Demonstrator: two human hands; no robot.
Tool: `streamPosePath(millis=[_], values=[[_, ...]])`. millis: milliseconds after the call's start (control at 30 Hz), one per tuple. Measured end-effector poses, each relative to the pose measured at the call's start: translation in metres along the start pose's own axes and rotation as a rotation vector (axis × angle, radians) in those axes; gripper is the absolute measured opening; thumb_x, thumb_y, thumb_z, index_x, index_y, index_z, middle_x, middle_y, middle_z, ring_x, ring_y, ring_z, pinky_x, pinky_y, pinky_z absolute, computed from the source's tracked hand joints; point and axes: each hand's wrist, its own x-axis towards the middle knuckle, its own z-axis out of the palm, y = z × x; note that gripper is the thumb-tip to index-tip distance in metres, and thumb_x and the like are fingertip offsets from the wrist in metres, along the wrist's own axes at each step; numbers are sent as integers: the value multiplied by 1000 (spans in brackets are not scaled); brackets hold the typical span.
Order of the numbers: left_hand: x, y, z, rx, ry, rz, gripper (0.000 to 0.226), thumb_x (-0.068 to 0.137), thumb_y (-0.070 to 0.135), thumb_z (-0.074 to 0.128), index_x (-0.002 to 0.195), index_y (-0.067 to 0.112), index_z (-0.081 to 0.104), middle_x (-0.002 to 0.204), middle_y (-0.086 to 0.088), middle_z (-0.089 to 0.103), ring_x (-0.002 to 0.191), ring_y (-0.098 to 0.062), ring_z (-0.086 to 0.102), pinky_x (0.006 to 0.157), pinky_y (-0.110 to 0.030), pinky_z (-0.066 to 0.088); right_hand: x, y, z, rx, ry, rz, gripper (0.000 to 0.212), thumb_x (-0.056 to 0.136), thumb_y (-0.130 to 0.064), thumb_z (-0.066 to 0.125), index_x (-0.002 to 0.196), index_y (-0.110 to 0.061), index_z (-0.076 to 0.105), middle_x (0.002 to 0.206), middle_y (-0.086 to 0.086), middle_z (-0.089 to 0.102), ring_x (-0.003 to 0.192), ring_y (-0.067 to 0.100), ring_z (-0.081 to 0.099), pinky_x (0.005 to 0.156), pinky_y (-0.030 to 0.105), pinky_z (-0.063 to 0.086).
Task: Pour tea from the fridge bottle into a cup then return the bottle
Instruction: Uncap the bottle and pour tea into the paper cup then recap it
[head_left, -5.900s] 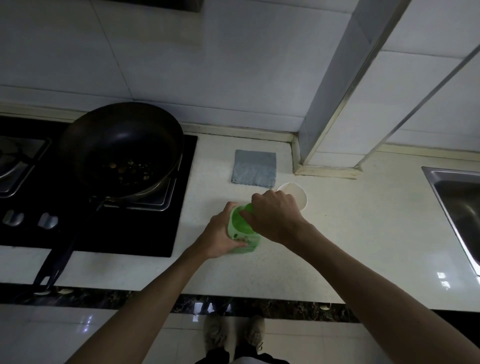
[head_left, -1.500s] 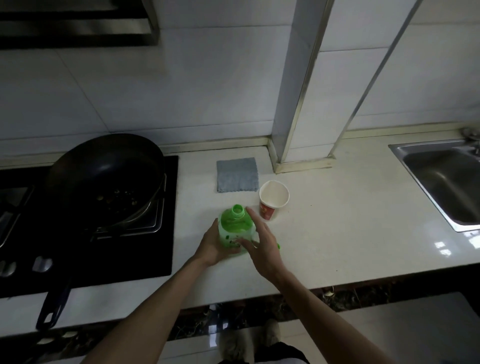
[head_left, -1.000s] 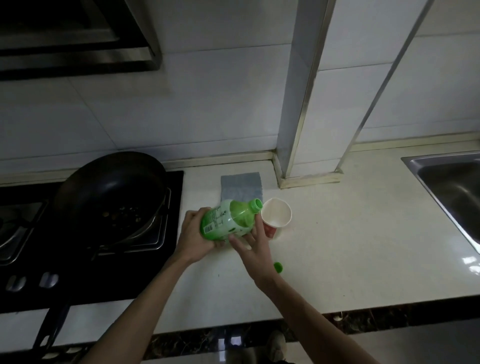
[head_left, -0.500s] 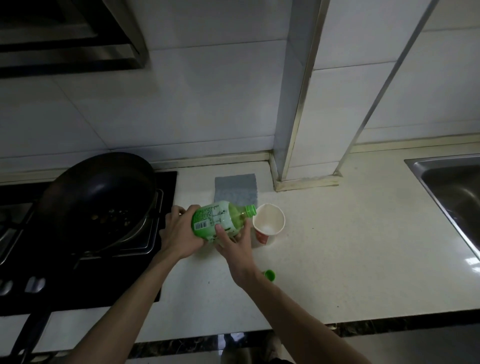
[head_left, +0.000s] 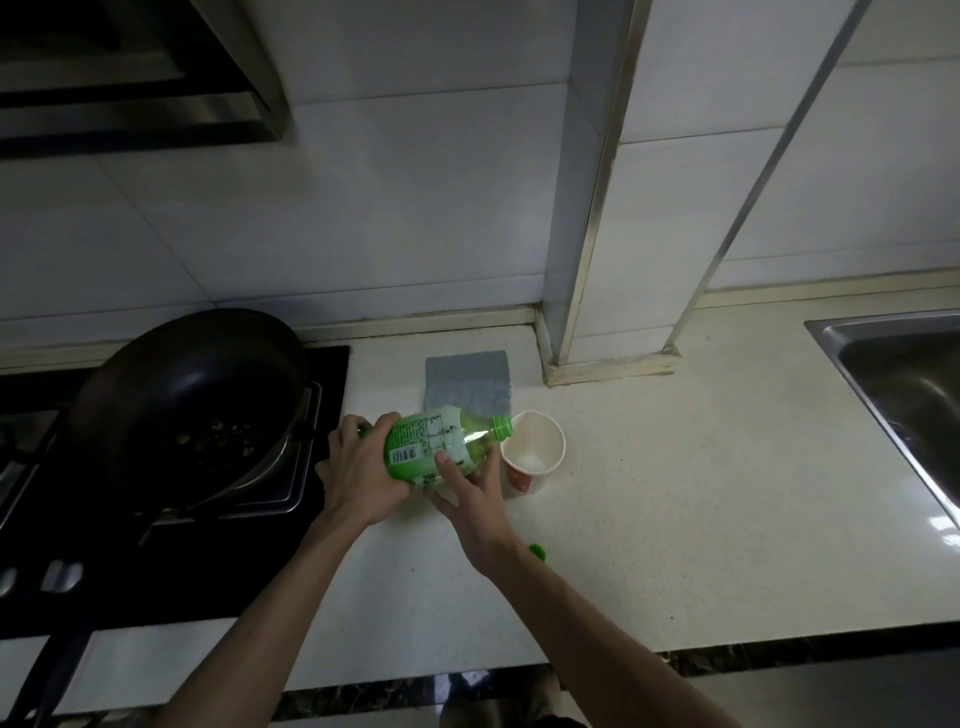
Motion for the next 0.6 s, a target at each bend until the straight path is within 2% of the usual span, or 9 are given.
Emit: streamPosePath(millis=[133,267,600], values=[[-2,0,-3,56,0,27,77,64,33,78,133,33,44,128,-6,36,124,-30,35,93,-54,40,-2,1,-3,23,-13,28,62,89,-14,69,138,-33,36,130,5,63,115,23,65,91,42,56],[-2,4,-6,108,-6,42,82,64,32,78,137,33,41,131,-8,35,126,-31,32,95,-54,38,-1,4,-6,29,-8,51,64,89,-17,69,139,-36,35,131,3,63,119,25,63,104,55,44],[-5,10,-8,134,-1,41,83,66,32,77,140,33,40,130,-8,36,126,-31,32,94,-52,38,-4,2,-8,61,-21,56,63,90,-17,68,140,-35,35,134,3,60,119,24,63,102,51,48]])
